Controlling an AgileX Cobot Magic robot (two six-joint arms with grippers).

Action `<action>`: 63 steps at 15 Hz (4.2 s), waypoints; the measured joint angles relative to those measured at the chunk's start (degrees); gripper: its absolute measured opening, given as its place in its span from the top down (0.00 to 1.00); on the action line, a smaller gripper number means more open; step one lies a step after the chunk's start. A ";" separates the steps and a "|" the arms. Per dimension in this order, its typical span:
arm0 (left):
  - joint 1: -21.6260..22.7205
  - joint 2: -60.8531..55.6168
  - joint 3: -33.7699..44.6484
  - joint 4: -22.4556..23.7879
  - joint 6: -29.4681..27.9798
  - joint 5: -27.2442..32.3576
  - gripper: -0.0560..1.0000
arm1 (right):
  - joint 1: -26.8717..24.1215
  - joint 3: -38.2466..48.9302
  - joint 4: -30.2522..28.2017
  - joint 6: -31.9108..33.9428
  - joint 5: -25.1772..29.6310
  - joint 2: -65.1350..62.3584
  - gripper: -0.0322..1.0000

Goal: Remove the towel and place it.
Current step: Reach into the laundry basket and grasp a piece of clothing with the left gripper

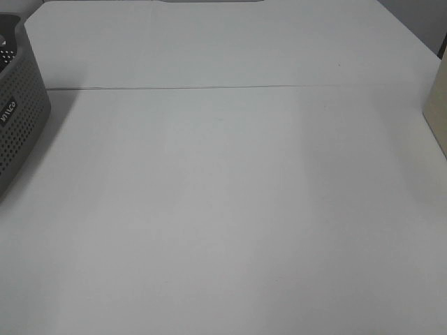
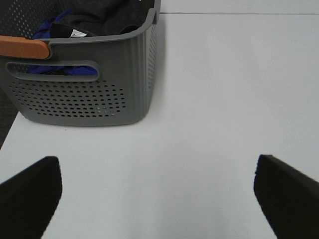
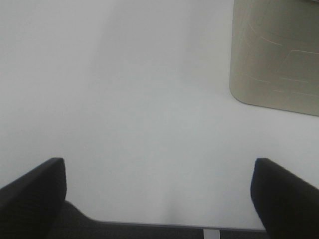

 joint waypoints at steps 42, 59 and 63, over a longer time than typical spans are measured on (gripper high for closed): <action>0.00 0.00 0.00 -0.23 0.00 0.00 0.01 | 0.00 0.00 -0.40 -0.40 0.00 0.00 0.03; 0.00 31.40 -22.23 -1.72 20.40 7.73 0.01 | 0.00 0.00 -0.40 -0.40 0.00 0.00 0.03; 0.00 51.62 -38.39 2.64 34.03 8.14 0.02 | 0.00 0.00 -0.40 -0.40 0.00 0.00 0.03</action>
